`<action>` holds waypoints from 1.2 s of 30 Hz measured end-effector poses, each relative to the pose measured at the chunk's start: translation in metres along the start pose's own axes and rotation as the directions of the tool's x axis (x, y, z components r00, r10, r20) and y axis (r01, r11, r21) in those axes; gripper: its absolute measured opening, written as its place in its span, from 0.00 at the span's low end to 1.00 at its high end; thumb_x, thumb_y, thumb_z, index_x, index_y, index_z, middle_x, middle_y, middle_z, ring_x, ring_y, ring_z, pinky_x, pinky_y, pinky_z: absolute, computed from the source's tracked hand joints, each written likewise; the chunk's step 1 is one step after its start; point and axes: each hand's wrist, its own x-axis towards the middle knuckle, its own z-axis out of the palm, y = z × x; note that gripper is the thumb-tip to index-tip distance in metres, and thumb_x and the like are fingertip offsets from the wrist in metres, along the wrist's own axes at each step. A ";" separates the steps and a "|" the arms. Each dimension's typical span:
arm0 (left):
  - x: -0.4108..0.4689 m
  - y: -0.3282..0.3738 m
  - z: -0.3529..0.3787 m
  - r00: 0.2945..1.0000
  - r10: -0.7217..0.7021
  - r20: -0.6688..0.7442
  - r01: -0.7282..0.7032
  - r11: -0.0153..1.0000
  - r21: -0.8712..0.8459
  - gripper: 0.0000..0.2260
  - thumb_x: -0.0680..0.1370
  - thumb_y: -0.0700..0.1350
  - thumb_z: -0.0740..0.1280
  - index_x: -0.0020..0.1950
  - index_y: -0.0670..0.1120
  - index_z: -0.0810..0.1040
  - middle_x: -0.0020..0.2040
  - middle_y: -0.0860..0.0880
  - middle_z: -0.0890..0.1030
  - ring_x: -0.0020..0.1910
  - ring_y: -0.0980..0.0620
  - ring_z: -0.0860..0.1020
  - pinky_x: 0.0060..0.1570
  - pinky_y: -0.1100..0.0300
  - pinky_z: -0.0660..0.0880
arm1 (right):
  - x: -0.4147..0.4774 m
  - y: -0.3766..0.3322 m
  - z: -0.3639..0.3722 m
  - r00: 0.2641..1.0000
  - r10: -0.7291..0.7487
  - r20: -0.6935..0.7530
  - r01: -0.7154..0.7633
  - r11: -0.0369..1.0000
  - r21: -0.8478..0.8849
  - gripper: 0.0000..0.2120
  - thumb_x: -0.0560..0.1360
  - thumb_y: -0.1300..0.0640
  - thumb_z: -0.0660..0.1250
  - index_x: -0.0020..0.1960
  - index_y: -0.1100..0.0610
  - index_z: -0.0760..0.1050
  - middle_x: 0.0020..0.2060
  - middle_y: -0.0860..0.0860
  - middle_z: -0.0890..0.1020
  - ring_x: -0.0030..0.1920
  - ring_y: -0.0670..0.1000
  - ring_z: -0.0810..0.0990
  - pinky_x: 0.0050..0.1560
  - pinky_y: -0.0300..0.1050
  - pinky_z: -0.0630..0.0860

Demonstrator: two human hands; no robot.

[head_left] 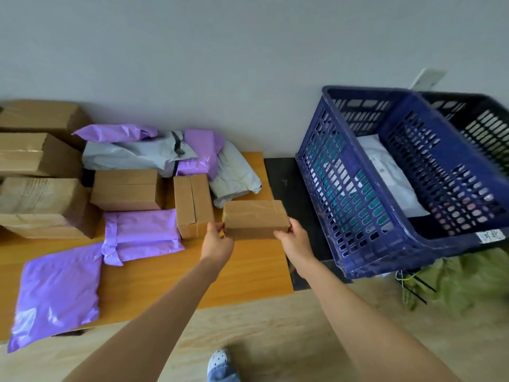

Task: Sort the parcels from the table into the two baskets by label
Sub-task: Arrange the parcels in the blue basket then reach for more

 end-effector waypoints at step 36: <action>-0.195 0.014 -0.029 0.928 0.304 -0.216 -0.328 0.941 -0.084 0.16 0.76 0.32 0.65 0.59 0.48 0.72 0.50 0.53 0.76 0.47 0.58 0.75 0.36 0.68 0.71 | -0.131 0.009 -0.057 0.921 -0.387 -0.053 0.390 0.906 0.164 0.20 0.77 0.60 0.68 0.67 0.54 0.71 0.58 0.54 0.78 0.55 0.49 0.80 0.50 0.39 0.80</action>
